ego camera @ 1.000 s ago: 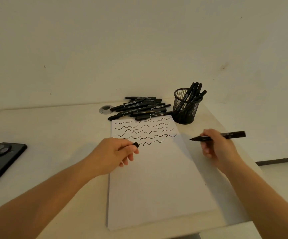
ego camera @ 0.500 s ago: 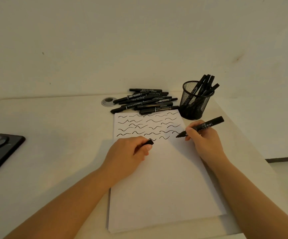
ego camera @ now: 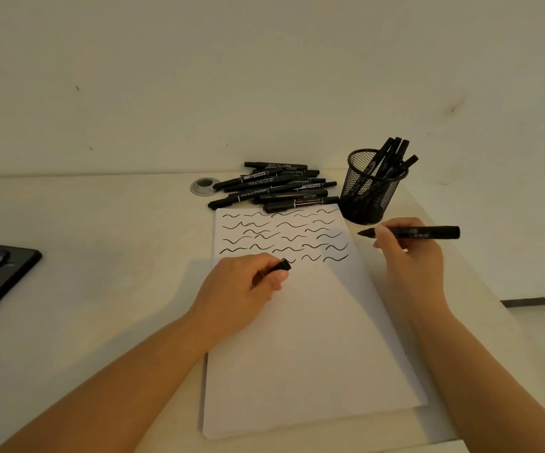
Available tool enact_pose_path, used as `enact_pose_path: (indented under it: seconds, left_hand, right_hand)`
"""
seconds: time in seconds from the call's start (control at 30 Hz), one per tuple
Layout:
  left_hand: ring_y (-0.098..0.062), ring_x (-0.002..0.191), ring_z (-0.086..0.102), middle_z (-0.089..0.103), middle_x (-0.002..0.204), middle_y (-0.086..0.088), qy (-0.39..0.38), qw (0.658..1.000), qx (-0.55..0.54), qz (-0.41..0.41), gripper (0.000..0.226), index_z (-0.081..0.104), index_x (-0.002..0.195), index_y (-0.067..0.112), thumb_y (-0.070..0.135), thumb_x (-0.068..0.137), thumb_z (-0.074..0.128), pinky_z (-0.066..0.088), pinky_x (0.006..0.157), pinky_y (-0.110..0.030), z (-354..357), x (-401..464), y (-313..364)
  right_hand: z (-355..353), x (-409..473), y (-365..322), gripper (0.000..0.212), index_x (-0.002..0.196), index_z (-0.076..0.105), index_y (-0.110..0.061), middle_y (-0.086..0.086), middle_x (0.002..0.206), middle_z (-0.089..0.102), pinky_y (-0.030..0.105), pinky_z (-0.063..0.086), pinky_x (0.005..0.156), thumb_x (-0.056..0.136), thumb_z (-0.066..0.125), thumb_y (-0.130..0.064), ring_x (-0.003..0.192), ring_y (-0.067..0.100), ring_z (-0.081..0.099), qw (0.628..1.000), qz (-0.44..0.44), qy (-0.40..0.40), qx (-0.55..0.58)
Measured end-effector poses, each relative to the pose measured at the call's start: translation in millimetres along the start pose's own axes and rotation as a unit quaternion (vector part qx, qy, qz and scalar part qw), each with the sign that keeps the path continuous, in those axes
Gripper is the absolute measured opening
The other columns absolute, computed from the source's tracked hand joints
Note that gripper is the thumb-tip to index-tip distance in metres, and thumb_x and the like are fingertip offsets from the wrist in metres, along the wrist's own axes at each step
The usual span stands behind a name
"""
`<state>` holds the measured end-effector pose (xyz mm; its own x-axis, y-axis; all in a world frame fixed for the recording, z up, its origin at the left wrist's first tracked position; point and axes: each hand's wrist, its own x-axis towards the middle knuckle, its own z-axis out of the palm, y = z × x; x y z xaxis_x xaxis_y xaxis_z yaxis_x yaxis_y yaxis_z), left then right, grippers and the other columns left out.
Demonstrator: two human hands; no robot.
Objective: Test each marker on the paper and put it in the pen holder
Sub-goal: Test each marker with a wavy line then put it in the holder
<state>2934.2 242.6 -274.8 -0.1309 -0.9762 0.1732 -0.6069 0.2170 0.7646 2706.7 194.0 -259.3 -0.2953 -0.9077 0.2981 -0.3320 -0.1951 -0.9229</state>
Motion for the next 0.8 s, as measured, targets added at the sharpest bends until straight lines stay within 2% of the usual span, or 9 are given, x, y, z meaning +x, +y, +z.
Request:
enact_pose_path:
  seconds: [0.07,0.13,0.23,0.37,0.43,0.57,0.73,0.8]
  left_hand:
    - [0.0,0.064,0.061,0.066,0.075,0.019,0.007,1.0,-0.006,0.0,0.009,0.064,0.09,0.032,0.032,0.088,0.055,0.053,0.066,-0.03,-0.2,0.2,-0.3]
    - [-0.001,0.065,0.061,0.067,0.074,0.015,0.016,1.0,-0.011,-0.001,0.009,0.064,0.092,0.033,0.032,0.087,0.057,0.052,0.066,-0.029,-0.1,0.6,-0.7]
    - [0.0,0.066,0.061,0.065,0.072,0.015,0.03,0.999,-0.024,-0.002,0.009,0.065,0.093,0.034,0.03,0.086,0.059,0.048,0.065,-0.021,-1.0,1.1,-1.6]
    - [0.002,0.069,0.06,0.063,0.072,0.019,0.035,0.999,-0.026,-0.006,0.013,0.065,0.098,0.033,0.031,0.086,0.06,0.045,0.064,-0.013,-4.9,0.8,-4.5]
    - [0.002,0.068,0.06,0.062,0.069,0.021,0.039,0.998,-0.039,-0.004,0.013,0.065,0.096,0.034,0.03,0.085,0.061,0.043,0.063,-0.009,-7.0,0.6,-4.9]
    - [0.002,0.07,0.059,0.064,0.073,0.019,0.034,0.999,-0.037,0.006,0.016,0.059,0.085,0.048,0.032,0.084,0.061,0.043,0.063,-0.009,-9.1,1.1,-2.5]
    - [0.003,0.074,0.058,0.06,0.075,0.034,0.027,0.999,-0.022,0.016,0.01,0.065,0.094,0.036,0.033,0.084,0.06,0.043,0.065,-0.01,-10.3,0.1,-2.2]
    - [0.002,0.075,0.058,0.06,0.075,0.034,0.027,0.999,-0.017,0.021,0.011,0.064,0.095,0.035,0.033,0.084,0.06,0.044,0.064,-0.01,-11.0,0.0,-1.5]
  right_hand:
    - [4.0,-2.7,-14.1,0.014,0.078,0.06,-0.027,-0.006,0.064,0.061,0.005,0.04,0.053,0.083,0.062,-0.015,0.055,-0.005,0.054,0.999,0.002,-0.016,0.04]
    - [13.7,-8.0,-28.7,0.012,0.079,0.062,-0.022,-0.003,0.06,0.06,0.008,0.041,0.05,0.082,0.063,-0.011,0.051,-0.003,0.053,0.994,0.018,-0.065,0.081]
    - [31.8,-15.4,-45.8,0.013,0.073,0.062,-0.019,-0.003,0.053,0.057,0.015,0.038,0.044,0.085,0.059,-0.013,0.046,0.003,0.048,0.972,0.076,-0.131,0.18]
    - [51.4,-18.6,-50.1,0.024,0.068,0.06,-0.014,-0.004,0.045,0.052,0.022,0.032,0.041,0.09,0.052,-0.019,0.043,0.01,0.043,0.935,0.186,-0.116,0.28]
    - [56.0,-23.8,-44.3,0.024,0.067,0.059,-0.014,-0.004,0.044,0.052,0.021,0.033,0.041,0.09,0.051,-0.018,0.042,0.009,0.044,0.933,0.193,-0.113,0.281]
    - [55.2,-32.2,-34.6,0.035,0.059,0.064,-0.023,-0.002,0.045,0.053,0.019,0.037,0.04,0.091,0.05,-0.018,0.042,0.009,0.046,0.935,0.183,-0.146,0.266]
    - [54.9,-35.2,-33.6,0.027,0.066,0.06,-0.019,0.0,0.046,0.056,0.017,0.039,0.04,0.091,0.05,-0.018,0.042,0.008,0.047,0.941,0.167,-0.16,0.246]
    - [55.0,-35.4,-33.3,0.027,0.066,0.059,-0.018,-0.001,0.046,0.056,0.017,0.039,0.041,0.091,0.051,-0.018,0.043,0.008,0.047,0.944,0.158,-0.17,0.234]
